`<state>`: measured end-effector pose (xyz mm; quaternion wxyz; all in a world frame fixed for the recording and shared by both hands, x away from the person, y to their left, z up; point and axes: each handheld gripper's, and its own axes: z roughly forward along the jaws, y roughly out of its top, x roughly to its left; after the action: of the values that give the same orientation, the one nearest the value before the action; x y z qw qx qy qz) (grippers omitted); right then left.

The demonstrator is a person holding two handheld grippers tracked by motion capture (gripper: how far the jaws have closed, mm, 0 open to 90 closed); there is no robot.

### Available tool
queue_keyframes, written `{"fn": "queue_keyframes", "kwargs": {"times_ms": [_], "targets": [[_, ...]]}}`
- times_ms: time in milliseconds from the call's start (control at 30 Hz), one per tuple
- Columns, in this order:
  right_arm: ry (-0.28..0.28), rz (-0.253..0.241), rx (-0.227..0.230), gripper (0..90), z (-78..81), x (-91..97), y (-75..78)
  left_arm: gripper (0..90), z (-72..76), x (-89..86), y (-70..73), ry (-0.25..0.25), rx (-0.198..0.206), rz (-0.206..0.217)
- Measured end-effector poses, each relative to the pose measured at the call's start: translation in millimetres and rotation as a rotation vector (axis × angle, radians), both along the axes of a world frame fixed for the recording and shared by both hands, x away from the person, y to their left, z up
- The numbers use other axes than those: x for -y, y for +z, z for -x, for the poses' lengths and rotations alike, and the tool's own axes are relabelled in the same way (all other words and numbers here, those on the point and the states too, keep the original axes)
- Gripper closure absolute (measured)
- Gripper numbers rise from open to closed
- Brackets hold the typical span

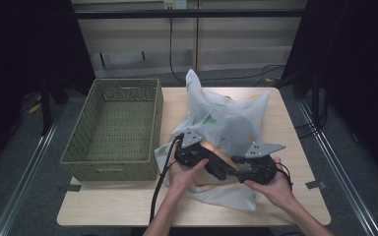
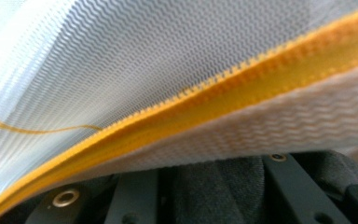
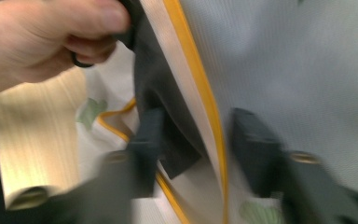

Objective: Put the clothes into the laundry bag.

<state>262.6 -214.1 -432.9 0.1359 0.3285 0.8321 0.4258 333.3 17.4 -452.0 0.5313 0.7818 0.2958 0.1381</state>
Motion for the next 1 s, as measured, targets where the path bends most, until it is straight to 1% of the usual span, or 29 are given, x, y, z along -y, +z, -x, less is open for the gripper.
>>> {"fn": "queue_keyframes", "kwargs": {"times_ms": [33, 67, 100, 133, 167, 233, 267, 300, 333, 367, 400, 433, 467, 500, 533, 600, 667, 700, 733, 800, 833, 867, 900, 933, 967, 1000], "targets": [[-0.013, 0.001, -0.007, 66.1, -1.3, 0.3, -1.2, 70.0, -0.8, -0.7, 0.6, -0.009, 0.001, 0.010], [-0.014, -0.005, -0.008, 73.6, -2.1, 1.1, -1.6, 70.0, -0.8, -1.1, 2.3, 0.001, 0.000, 0.008], [-0.018, -0.009, -0.005, 82.4, -3.0, 2.5, -1.8, 70.1, -1.6, -1.5, 3.1, -0.005, 0.006, 0.016], [-0.019, -0.018, -0.007, 88.3, -3.3, 3.7, -1.6, 70.1, -1.9, -1.4, 4.3, 0.003, 0.011, 0.026], [-0.015, -0.041, -0.020, 89.5, -3.6, 5.4, -0.6, 70.1, -2.0, -2.2, 5.4, 0.004, 0.007, 0.027], [-0.003, -0.073, -0.024, 90.0, -3.0, 7.2, 2.4, 70.1, -3.1, -3.2, 8.1, 0.012, 0.012, 0.030], [0.003, -0.080, -0.023, 90.0, -2.4, 7.3, 4.0, 70.2, -4.0, -4.2, 9.9, 0.013, 0.015, 0.039], [0.007, -0.101, -0.021, 90.0, -1.3, 7.6, 7.1, 70.2, -4.1, -4.9, 11.4, 0.021, 0.017, 0.033], [0.015, -0.123, -0.027, 90.0, -1.0, 7.7, 8.9, 70.3, -4.5, -4.8, 12.4, 0.026, 0.021, 0.056], [0.027, -0.140, -0.029, 90.0, -0.2, 8.1, 11.9, 70.3, -5.1, -5.5, 14.2, 0.030, 0.021, 0.054], [0.034, -0.160, -0.029, 90.0, 0.9, 8.0, 14.9, 70.3, -6.9, -6.3, 15.8, 0.025, 0.032, 0.057], [0.043, -0.184, -0.032, 90.0, 1.6, 8.4, 17.8, 70.4, -7.0, -6.0, 18.3, 0.040, 0.032, 0.059], [0.051, -0.210, -0.037, 90.0, 2.6, 8.9, 21.0, 70.4, -8.3, -6.7, 21.9, 0.044, 0.042, 0.052], [0.065, -0.243, -0.039, 90.0, 3.6, 9.7, 24.8, 70.5, -9.1, -7.1, 24.1, 0.047, 0.050, 0.059], [0.071, -0.260, -0.042, 90.0, 4.6, 10.2, 27.6, 70.6, -10.0, -7.5, 27.1, 0.057, 0.055, 0.062], [0.101, -0.303, -0.038, 90.0, 7.2, 11.2, 34.6, 70.7, -11.5, -7.3, 31.7, 0.078, 0.079, 0.075], [0.118, -0.337, -0.030, 90.0, 9.7, 11.8, 40.8, 70.7, -15.1, -6.9, 32.7, 0.074, 0.079, 0.083], [0.123, -0.343, -0.030, 90.0, 10.4, 12.1, 42.7, 70.7, -16.3, -5.6, 31.1, 0.077, 0.082, 0.081], [0.118, -0.342, -0.028, 90.0, 10.7, 12.6, 43.7, 70.6, -18.1, -3.8, 27.9, 0.069, 0.082, 0.081], [0.108, -0.326, -0.030, 90.0, 8.6, 14.4, 40.3, 70.1, -20.4, 2.6, 18.2, 0.040, 0.069, 0.057], [0.092, -0.295, -0.033, 90.0, 6.1, 15.4, 35.4, 69.8, -20.4, 5.0, 14.9, 0.033, 0.068, 0.030], [0.082, -0.276, -0.042, 90.0, 4.4, 16.1, 31.6, 69.4, -20.6, 9.6, 9.4, 0.010, 0.063, 0.025], [0.068, -0.250, -0.047, 90.0, 1.6, 17.0, 26.0, 69.2, -21.1, 13.7, 3.9, -0.023, 0.064, 0.013], [0.060, -0.229, -0.058, 90.0, -0.8, 17.9, 20.7, 68.9, -19.6, 19.3, -1.9, -0.024, 0.058, -0.024], [0.054, -0.208, -0.075, 90.0, -4.2, 19.0, 14.0, 68.5, -19.6, 23.2, -7.0, -0.047, 0.047, -0.026], [0.047, -0.194, -0.088, 90.0, -6.2, 19.8, 9.5, 68.3, -18.9, 25.8, -11.0, -0.057, 0.049, -0.034]]}}
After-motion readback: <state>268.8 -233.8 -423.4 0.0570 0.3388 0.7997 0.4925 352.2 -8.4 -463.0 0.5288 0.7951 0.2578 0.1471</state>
